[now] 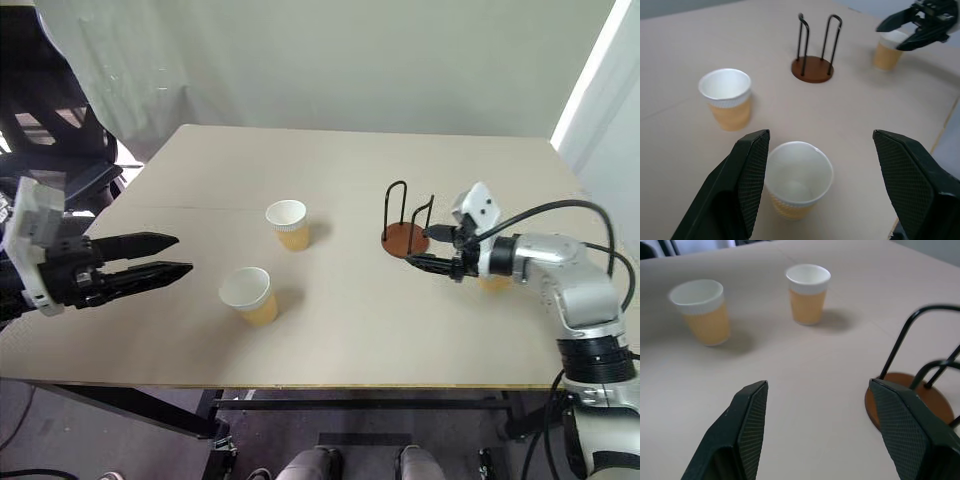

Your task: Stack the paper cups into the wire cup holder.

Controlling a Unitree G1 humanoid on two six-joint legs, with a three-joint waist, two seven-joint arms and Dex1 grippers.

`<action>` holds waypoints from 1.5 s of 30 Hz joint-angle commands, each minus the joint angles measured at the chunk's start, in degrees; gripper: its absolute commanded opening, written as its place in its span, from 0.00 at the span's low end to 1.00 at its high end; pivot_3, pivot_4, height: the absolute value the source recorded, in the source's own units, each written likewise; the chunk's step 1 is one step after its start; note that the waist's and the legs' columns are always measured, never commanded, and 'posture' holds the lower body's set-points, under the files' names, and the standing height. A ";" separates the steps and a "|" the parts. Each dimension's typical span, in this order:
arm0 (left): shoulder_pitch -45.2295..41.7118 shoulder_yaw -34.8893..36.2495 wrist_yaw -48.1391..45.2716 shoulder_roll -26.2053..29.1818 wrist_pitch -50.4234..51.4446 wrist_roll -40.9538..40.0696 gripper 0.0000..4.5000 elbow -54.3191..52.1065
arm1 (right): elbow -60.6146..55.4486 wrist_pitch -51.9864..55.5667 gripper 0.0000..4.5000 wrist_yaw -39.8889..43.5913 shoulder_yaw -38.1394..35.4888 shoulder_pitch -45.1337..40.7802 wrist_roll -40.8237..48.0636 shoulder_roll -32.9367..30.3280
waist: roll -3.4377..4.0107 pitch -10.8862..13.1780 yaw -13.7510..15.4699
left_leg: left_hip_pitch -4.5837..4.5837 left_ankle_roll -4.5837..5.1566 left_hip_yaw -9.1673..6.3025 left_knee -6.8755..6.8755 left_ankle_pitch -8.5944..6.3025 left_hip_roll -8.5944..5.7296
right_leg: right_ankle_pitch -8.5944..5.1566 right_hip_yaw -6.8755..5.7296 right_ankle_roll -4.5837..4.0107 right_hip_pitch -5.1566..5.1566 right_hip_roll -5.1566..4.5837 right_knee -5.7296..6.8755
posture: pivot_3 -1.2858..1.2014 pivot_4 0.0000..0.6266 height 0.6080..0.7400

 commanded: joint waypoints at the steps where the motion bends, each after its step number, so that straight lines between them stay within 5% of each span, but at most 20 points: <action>1: -2.20 -1.15 0.93 -0.82 -1.26 0.42 0.78 0.22 | -1.83 5.79 0.73 -11.02 0.17 -0.21 -2.74 4.38 | 0.00 0.00 -0.13 | 0.03 0.00 0.00 0.00 0.04 0.00 | 0.04 0.01 -0.03 0.02 0.01 0.01 | 0.52 0.24 1.00; 13: -2.82 -0.71 1.69 -1.88 -0.81 -0.87 0.78 -0.84 | 1.57 7.74 0.73 -24.35 -0.33 2.02 -7.20 11.09 | 0.00 0.00 0.19 | -0.34 -0.05 -0.01 -0.01 0.05 0.02 | 0.11 0.01 -0.01 -0.32 0.05 -0.05 | 0.52 0.24 1.00; 24: -2.39 0.27 1.77 -1.78 -0.53 -2.45 0.78 -1.33 | 2.73 4.96 0.73 -25.35 -0.38 2.60 -7.86 12.82 | 0.00 0.00 0.26 | -0.39 -0.07 -0.01 -0.01 0.03 0.04 | 0.19 0.01 0.11 -0.36 0.07 -0.06 | 0.52 0.24 1.00; 28: 0.54 2.14 2.21 -2.22 -0.11 -3.15 0.78 -3.84 | 7.97 -2.79 0.73 -30.77 0.04 -1.62 -10.52 18.95 | -0.02 -0.01 -0.14 | -0.36 -0.08 -0.01 0.00 0.04 0.09 | 0.22 0.05 0.11 -0.39 0.14 -0.04 | 0.52 0.24 1.00; 45: 1.99 2.66 4.77 -2.09 0.07 -3.20 0.78 -5.34 | 24.74 -16.02 0.73 -34.96 -0.21 -8.78 -15.21 24.78 | -0.03 -0.02 0.42 | -0.40 -0.59 -0.01 0.00 -0.23 0.76 | 0.40 0.08 -0.38 -0.58 0.82 -0.08 | 0.52 0.24 1.00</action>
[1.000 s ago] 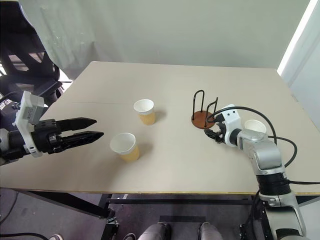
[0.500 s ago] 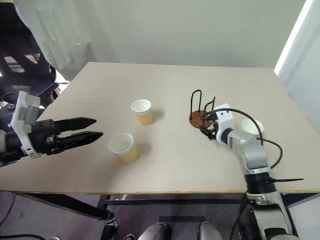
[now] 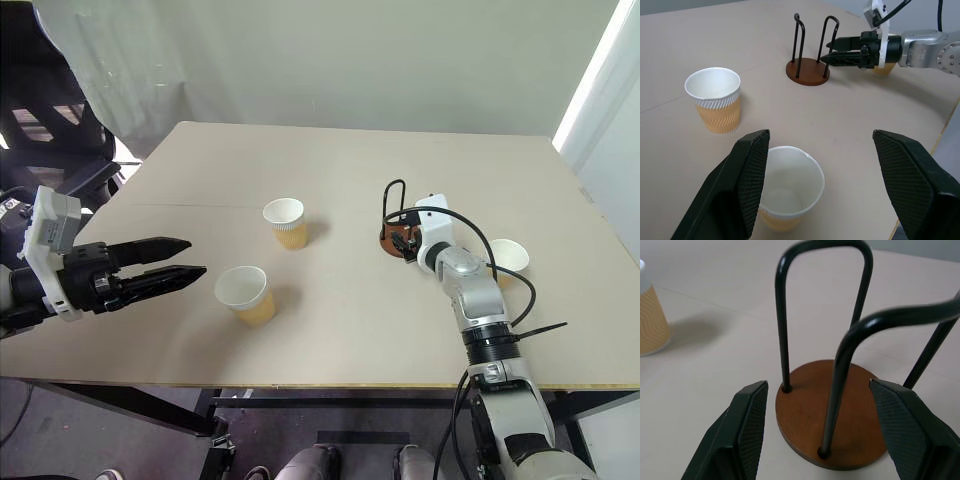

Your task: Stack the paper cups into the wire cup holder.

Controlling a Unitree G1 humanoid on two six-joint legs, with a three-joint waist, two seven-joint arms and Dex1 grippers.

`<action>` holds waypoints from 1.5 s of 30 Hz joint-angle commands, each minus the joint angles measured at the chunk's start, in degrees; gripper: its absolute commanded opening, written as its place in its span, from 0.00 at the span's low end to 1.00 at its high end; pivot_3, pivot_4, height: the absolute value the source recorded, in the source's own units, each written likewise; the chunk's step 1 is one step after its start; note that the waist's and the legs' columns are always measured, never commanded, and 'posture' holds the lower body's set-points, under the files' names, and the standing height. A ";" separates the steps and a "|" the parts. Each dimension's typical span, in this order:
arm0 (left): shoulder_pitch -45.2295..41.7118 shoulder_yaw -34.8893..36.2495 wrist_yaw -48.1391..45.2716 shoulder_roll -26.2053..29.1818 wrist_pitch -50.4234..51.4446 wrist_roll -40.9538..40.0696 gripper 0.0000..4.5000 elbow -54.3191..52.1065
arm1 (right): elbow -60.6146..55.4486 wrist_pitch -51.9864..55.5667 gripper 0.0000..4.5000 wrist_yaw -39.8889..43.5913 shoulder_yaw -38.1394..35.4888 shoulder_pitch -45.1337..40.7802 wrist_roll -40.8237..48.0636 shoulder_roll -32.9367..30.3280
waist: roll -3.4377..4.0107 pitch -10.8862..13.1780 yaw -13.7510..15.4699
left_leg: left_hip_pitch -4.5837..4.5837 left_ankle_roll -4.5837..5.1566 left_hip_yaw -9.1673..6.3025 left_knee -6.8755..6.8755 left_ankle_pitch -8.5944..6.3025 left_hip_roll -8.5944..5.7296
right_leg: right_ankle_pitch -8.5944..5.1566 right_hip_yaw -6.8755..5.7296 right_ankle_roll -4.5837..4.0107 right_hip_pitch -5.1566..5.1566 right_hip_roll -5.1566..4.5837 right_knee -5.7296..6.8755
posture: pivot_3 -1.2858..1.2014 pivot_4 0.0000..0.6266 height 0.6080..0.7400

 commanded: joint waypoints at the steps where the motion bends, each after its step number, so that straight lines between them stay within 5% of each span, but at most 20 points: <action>1: -0.04 2.01 0.35 0.46 0.08 -0.56 0.78 -1.82 | 1.07 -3.27 0.73 -0.95 -0.35 -2.42 -0.81 0.70 | 0.00 0.00 0.00 | 0.00 -0.05 0.00 0.00 -0.03 0.06 | -0.01 -0.01 -0.03 0.00 0.04 0.00 | 0.52 0.24 1.00; 7: 0.43 2.94 0.94 0.61 0.16 -0.49 0.79 -2.23 | 5.96 -7.47 0.69 -1.73 -0.82 -3.97 -1.49 2.66 | 0.00 0.00 -0.03 | 0.01 -0.21 0.00 0.00 -0.12 0.26 | -0.04 -0.04 -0.19 -0.05 0.20 0.02 | 0.52 0.24 1.00; 17: 0.92 3.63 1.06 0.54 0.53 -0.63 0.79 -2.72 | 7.53 -9.10 0.01 -1.46 -1.23 -4.30 -1.70 2.88 | 0.00 0.00 -0.02 | 0.01 -0.23 0.00 0.00 -0.13 0.31 | 0.00 -0.04 -0.30 -0.07 0.24 0.02 | 0.52 0.24 1.00; 25: 1.07 3.90 1.06 0.51 0.68 -0.62 0.79 -2.83 | 7.39 -9.17 0.01 -1.19 -1.14 -4.16 -1.89 2.72 | 0.00 0.00 -0.02 | 0.01 -0.24 0.00 0.00 -0.14 0.35 | 0.02 -0.04 -0.34 -0.07 0.26 0.03 | 0.52 0.24 1.00; 28: 0.29 2.36 -0.09 1.25 -0.05 0.47 0.79 -1.13 | -17.32 0.50 0.01 26.50 5.75 6.65 11.14 -8.68 | 0.01 0.00 0.59 | -0.05 -0.24 0.00 0.00 -0.14 0.35 | 0.01 -0.08 -0.35 -0.08 0.27 0.01 | 0.52 0.24 1.00; 30: -0.34 1.56 -0.69 1.54 -0.35 0.87 0.79 -0.39 | -27.20 4.47 0.01 35.53 8.19 10.92 16.90 -13.73 | -0.08 -0.05 0.98 | -0.29 -0.24 0.02 0.05 -0.18 0.34 | -0.05 -0.20 -0.36 -0.05 0.27 -0.06 | 0.52 0.24 1.00; 45: -3.07 -1.06 -2.23 1.78 -0.61 2.38 0.79 1.12 | -30.01 4.47 0.01 35.59 9.93 12.51 16.45 -14.38 | -0.28 -0.11 -0.73 | 0.17 -0.52 0.01 0.15 0.19 1.02 | 0.12 0.02 -0.93 0.14 0.98 0.03 | 0.52 0.24 1.00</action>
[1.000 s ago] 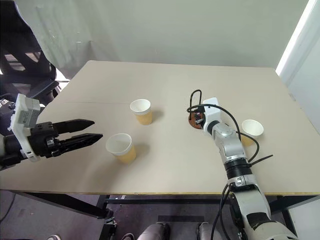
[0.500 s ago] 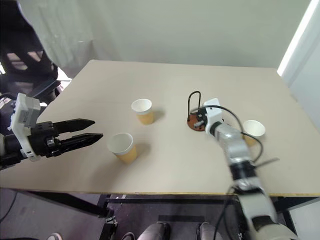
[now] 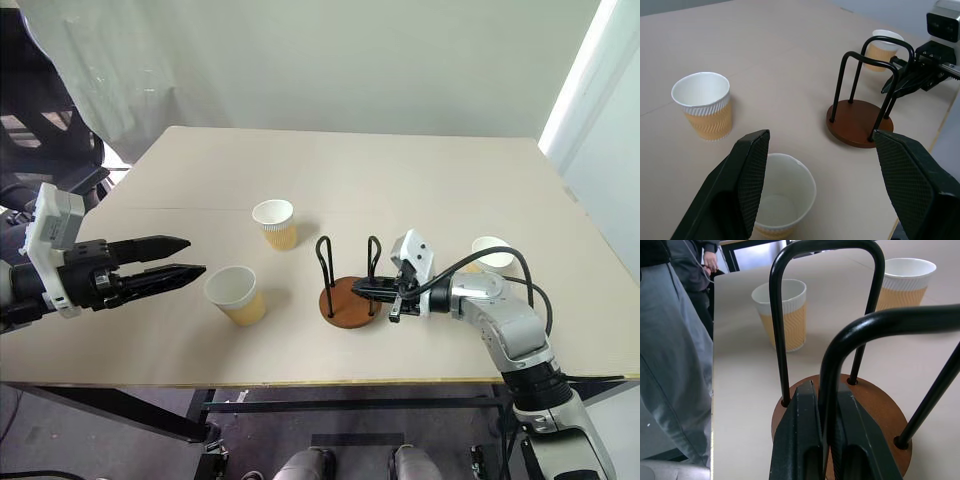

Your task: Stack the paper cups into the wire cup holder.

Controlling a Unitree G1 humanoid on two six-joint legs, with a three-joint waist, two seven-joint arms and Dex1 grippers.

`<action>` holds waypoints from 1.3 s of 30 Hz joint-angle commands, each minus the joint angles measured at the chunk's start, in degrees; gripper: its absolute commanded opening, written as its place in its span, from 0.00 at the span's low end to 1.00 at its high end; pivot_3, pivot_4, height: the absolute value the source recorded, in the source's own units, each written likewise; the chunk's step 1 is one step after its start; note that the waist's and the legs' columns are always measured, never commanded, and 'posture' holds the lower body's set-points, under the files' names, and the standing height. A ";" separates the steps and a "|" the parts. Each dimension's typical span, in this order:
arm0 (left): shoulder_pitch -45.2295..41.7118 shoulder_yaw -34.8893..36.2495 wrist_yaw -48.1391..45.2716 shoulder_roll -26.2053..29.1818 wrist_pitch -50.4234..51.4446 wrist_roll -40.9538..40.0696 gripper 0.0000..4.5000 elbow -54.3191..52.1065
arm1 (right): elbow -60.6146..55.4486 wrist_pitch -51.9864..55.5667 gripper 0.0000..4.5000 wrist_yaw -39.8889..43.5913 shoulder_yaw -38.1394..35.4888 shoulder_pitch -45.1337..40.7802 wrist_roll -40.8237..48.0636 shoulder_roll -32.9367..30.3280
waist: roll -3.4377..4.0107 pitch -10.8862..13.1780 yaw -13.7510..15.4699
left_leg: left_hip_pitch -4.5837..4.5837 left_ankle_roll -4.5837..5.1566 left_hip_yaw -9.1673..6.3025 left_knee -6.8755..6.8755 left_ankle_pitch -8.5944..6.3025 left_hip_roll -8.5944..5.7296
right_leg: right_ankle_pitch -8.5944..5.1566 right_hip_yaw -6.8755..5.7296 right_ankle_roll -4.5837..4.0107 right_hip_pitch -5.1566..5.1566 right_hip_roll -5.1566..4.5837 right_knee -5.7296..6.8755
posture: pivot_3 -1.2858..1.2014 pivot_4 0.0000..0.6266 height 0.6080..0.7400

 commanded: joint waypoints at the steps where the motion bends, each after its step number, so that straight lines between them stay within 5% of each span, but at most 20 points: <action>1: -1.41 0.24 -0.35 0.79 -0.98 0.17 0.79 -0.14 | -1.09 -3.17 0.01 -0.47 0.25 -0.24 -1.58 0.23 | 0.00 0.00 0.00 | 0.00 0.00 0.00 0.00 0.00 -0.01 | 0.01 0.01 -0.02 0.00 0.00 0.00 | 0.52 0.24 1.00; 28: 0.81 1.01 -0.96 -0.05 -1.06 0.20 0.79 -1.59 | 8.67 -13.18 0.01 3.25 2.02 -0.87 -7.40 1.55 | -0.01 -0.01 0.11 | -0.13 -0.05 0.00 -0.02 -0.07 -0.01 | -0.08 0.04 0.02 -0.17 0.01 -0.04 | 0.52 0.24 1.00; 39: 0.34 0.44 -0.39 0.07 -1.40 0.61 0.79 -1.22 | 9.89 -14.40 0.80 4.01 1.47 -2.10 -8.43 0.95 | -0.01 -0.01 0.11 | -0.13 -0.06 0.00 -0.02 -0.08 -0.01 | -0.08 0.04 0.01 -0.17 0.01 -0.04 | 0.52 0.24 1.00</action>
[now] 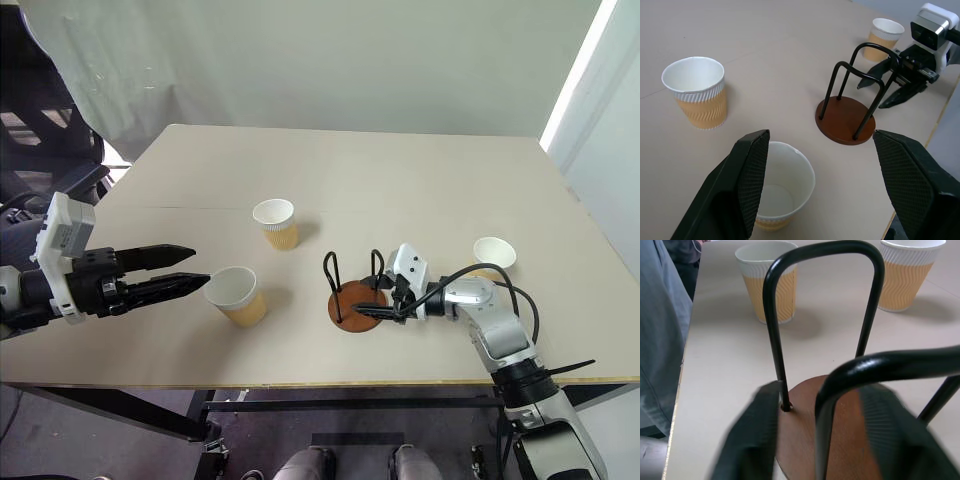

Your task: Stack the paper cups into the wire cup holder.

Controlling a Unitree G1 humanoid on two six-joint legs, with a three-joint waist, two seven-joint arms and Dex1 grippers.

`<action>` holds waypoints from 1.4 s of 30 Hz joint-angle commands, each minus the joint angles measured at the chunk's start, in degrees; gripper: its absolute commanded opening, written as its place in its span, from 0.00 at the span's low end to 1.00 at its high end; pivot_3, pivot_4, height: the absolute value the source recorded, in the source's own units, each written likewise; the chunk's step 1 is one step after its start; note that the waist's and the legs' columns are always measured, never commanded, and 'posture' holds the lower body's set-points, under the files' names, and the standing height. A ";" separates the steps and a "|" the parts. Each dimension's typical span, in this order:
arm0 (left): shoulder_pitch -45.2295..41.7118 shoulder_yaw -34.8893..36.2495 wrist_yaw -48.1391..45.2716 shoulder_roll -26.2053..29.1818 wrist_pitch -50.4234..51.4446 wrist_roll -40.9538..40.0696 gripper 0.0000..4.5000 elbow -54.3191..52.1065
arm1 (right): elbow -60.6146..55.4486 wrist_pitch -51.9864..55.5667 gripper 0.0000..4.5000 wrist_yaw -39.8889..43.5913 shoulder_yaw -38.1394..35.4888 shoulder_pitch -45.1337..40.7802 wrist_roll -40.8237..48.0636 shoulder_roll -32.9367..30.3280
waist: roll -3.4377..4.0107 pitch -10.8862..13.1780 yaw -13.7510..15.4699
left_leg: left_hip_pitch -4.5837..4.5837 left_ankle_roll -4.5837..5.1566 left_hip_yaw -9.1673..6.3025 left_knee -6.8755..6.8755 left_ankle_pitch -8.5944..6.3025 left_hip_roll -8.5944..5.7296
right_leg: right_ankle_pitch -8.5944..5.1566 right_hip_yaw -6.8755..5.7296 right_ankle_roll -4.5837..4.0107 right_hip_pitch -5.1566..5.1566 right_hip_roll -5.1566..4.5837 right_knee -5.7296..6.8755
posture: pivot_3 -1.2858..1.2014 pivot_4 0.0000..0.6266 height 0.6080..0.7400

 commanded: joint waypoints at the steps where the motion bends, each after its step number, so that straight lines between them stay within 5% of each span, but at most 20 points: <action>1: -0.90 1.38 -0.15 0.30 -1.43 0.13 0.79 -0.78 | -1.14 -0.86 0.90 0.83 -1.56 -1.97 0.01 -1.25 | 0.00 0.00 0.00 | 0.00 0.00 0.00 0.00 0.00 0.00 | 0.00 0.00 0.00 0.00 0.00 0.00 | 0.52 0.24 1.00; 3: -0.84 1.49 -0.37 0.49 -1.63 0.31 0.79 -0.53 | -1.85 0.39 0.99 1.87 -1.76 -2.23 0.51 -2.67 | 0.00 0.00 0.00 | 0.00 -0.01 0.00 0.00 0.00 0.00 | 0.00 0.00 0.00 0.00 0.00 0.00 | 0.52 0.24 1.00; 21: -2.98 0.37 -3.79 1.67 -4.02 0.70 0.79 1.50 | -8.91 7.70 0.99 13.63 -7.09 -2.43 1.21 -28.15 | -0.02 -0.01 0.17 | -0.02 0.00 0.01 -0.01 0.00 -0.01 | -0.07 0.01 0.04 0.05 0.00 -0.04 | 0.52 0.24 1.00; 28: -3.93 -1.02 -3.93 0.96 -4.48 1.26 0.79 2.01 | -2.75 4.79 0.99 16.59 -9.15 -10.03 -1.20 -35.34 | -0.01 0.00 0.09 | -0.02 0.05 0.01 -0.03 0.02 -0.01 | -0.15 0.03 0.17 0.04 0.02 -0.04 | 0.52 0.24 1.00; 42: -1.71 1.81 -4.21 0.70 -2.84 -0.95 0.79 -0.77 | 19.65 -8.72 0.99 18.36 -0.22 -17.61 -15.86 -31.75 | 0.09 0.06 0.18 | -0.03 0.81 0.02 -0.04 0.38 0.00 | -0.12 0.03 0.24 0.02 0.01 -0.04 | 0.52 0.24 1.00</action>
